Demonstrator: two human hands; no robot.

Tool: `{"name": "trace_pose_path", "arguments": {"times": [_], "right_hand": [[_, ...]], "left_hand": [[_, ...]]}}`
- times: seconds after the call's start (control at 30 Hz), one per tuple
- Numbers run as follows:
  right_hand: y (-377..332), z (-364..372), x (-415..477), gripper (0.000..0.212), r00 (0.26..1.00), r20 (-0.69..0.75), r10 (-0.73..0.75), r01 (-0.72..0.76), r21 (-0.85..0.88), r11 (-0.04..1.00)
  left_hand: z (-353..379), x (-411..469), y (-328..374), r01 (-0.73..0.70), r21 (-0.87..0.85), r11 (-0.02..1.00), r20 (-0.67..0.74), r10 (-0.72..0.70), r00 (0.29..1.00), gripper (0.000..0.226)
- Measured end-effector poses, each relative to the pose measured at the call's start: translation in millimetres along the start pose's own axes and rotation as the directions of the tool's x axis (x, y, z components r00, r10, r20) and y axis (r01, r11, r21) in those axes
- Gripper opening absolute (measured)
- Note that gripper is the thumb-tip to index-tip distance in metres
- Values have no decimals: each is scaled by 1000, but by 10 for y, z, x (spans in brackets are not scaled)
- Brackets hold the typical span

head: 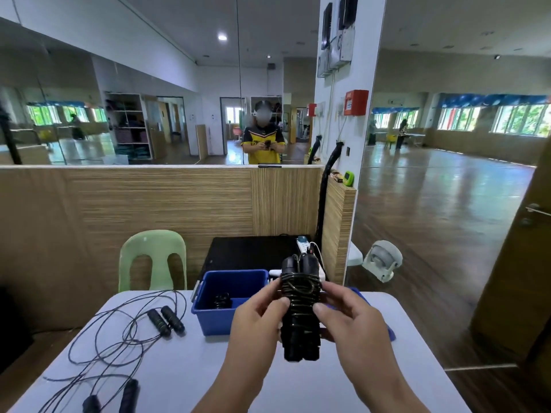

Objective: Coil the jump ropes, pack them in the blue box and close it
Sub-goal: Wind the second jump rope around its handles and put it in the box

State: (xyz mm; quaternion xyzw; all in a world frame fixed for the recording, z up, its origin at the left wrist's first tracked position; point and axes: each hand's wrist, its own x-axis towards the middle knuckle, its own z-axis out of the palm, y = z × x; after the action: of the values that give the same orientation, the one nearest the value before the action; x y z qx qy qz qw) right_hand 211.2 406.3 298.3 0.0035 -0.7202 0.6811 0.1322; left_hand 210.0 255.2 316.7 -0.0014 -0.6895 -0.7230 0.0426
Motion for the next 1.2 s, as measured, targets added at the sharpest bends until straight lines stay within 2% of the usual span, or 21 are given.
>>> {"name": "trace_pose_path", "arguments": {"times": [0.17,0.37,0.63,0.83,1.03,1.2], "right_hand": [[65,-100,73,36,1000,28,-12,12,-13,1000],[180,-196,163,44,992,123,38,-38,-4,999],[252,-120,270,42,959,250,132,-132,-17,991],[376,198,401,40,946,262,190,-205,32,978],[580,698,679,32,944,266,197,-203,-5,979],[871,1237,1011,34,950,222,217,-214,-41,976]], "left_hand": [[58,-82,-25,-93,72,993,-9,94,995,36],[147,-72,-94,-68,87,994,-38,72,997,36],[91,-8,-288,-42,113,993,-86,52,995,39],[-165,213,-435,-30,118,993,-94,41,995,40],[-586,653,-623,-26,84,996,-85,33,996,40],[-1067,1209,-875,-5,107,994,-69,12,998,38]]}}
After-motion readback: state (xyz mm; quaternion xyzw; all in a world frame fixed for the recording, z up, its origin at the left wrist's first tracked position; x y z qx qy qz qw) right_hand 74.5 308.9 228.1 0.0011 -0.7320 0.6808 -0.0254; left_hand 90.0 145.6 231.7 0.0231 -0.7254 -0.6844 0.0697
